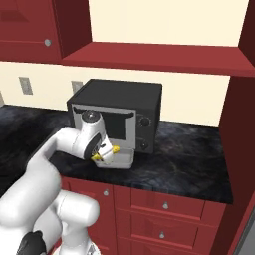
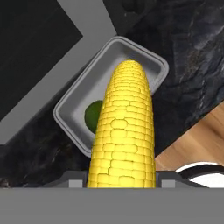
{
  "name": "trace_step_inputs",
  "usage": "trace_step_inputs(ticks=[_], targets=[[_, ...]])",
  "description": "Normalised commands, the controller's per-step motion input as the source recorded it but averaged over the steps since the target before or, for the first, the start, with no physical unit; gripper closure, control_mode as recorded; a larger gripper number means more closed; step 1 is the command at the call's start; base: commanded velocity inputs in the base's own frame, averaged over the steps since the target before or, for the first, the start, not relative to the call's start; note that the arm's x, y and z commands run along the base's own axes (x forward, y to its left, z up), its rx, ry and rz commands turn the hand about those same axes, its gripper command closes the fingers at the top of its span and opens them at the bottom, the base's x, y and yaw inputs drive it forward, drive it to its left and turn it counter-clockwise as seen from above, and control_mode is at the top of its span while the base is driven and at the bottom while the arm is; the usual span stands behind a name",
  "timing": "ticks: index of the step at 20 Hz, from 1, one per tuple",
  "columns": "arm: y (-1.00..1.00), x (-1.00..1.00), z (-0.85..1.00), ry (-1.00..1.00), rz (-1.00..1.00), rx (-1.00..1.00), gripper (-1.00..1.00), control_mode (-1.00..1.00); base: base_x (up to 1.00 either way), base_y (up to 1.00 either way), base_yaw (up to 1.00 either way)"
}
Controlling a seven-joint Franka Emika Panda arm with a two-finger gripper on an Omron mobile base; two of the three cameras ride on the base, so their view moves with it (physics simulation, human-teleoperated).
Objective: Take the corn and lime out of the freezer and place them in the tupperware container on the counter. Then put the tupperware containing the vegetables back in the freezer.
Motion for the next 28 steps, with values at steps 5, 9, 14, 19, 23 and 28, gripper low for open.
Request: trace_step_inputs(ticks=[5, 9, 14, 19, 23, 28], targets=[[0.0, 0.63, -0.29, 0.0, -0.1, 0.05, 1.0, -1.0, 0.0, 0.0, 0.0], [-0.04, 0.4, -0.28, 0.0, -0.16, 0.04, 1.0, -1.0, 0.0, 0.0, 0.0], [-0.04, 0.13, -0.21, 0.0, -0.13, 0.07, 1.0, -1.0, 0.0, 0.0, 0.0], [-0.02, 0.14, -0.14, 0.0, -0.1, 0.05, -1.0, -1.0, 0.0, 0.0, 0.0], [-0.01, 0.38, -0.1, 0.0, -0.09, 0.03, -1.0, -1.0, 0.0, 0.0, 0.0], [0.0, 0.23, -0.03, -0.02, -0.07, 0.03, -1.0, -1.0, 0.0, 0.0, 0.0]])
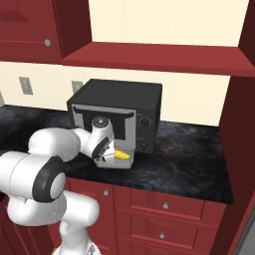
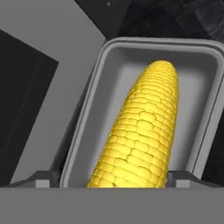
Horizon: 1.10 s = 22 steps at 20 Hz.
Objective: Take the corn and lime out of the freezer and place them in the tupperware container on the counter. Then put the tupperware containing the vegetables back in the freezer.
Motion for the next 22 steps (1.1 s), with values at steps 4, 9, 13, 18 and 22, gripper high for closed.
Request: trace_step_inputs(ticks=[4, 9, 13, 18, 22], targets=[[0.0, -0.54, 0.34, -0.17, -0.01, 0.05, -1.0, -1.0, 0.0, 0.0, 0.0], [-0.21, -0.23, 0.91, -0.11, 0.0, 0.04, -1.0, -1.0, 0.0, 0.0, 0.0], [-0.85, 0.19, 0.31, 0.0, 0.17, -0.01, -1.0, -1.0, 0.0, 0.0, 0.0], [-0.76, 0.15, -0.06, 0.0, 0.41, -0.17, -1.0, -1.0, 0.0, 0.0, 0.0], [-0.14, 0.19, -0.25, 0.0, 0.3, -0.29, -1.0, -1.0, 0.0, 0.0, 0.0]])
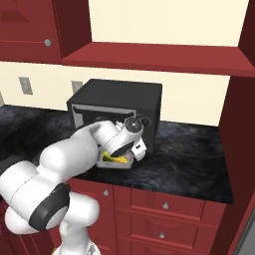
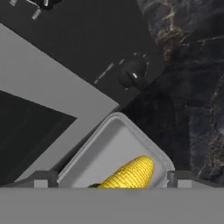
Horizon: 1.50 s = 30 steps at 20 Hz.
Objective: Take the corn and lime out of the freezer and place them in the tupperware container on the counter. Then put the tupperware containing the vegetables back in the freezer.
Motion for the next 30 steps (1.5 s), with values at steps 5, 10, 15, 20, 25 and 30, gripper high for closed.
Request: trace_step_inputs(ticks=[5, 10, 15, 20, 25, 30], targets=[[0.0, 0.14, -0.39, 0.08, 0.17, -0.32, -1.0, -1.0, 0.0, 0.0, 0.0], [-0.06, 0.11, -0.66, 0.13, 0.12, -0.02, -1.0, -1.0, 0.0, 0.0, 0.0], [-0.25, 0.22, -0.31, 0.01, 0.12, 0.0, -1.0, -1.0, 0.0, 0.0, 0.0], [-0.06, 0.34, -0.32, 0.02, 0.09, 0.0, -1.0, -1.0, 0.0, 0.0, 0.0], [-0.01, 0.65, -0.26, 0.11, 0.02, 0.01, -1.0, -1.0, 0.0, 0.0, 0.0], [-0.02, 0.36, -0.39, 0.15, 0.0, 0.03, -1.0, -1.0, 0.0, 0.0, 0.0]])
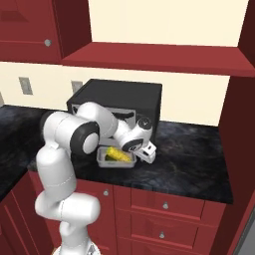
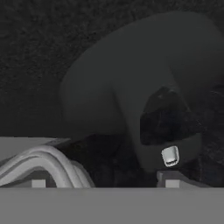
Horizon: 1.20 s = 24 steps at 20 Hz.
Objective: Take the corn and lime out of the freezer and place them in the tupperware container on the counter. Then put the tupperware containing the vegetables back in the freezer.
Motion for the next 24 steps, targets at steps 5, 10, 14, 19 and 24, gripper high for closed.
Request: trace_step_inputs(ticks=[5, 10, 14, 19, 24], targets=[[0.1, -0.16, -0.33, 0.07, 0.0, 0.0, 1.0, -1.0, 0.0, 0.0, 0.0], [0.06, -0.61, -0.08, 0.0, 0.0, 0.0, 1.0, -1.0, 0.0, 0.0, 0.0], [0.12, -0.3, 0.05, 0.0, 0.0, 0.01, 1.0, -1.0, 0.0, 0.0, 0.0], [0.1, -0.23, 0.57, 0.0, 0.0, 0.06, 1.0, -1.0, 0.0, 0.0, 0.0], [0.06, -0.39, 1.0, 0.01, -0.02, 0.08, 1.0, -1.0, 0.0, 0.0, 0.0]])
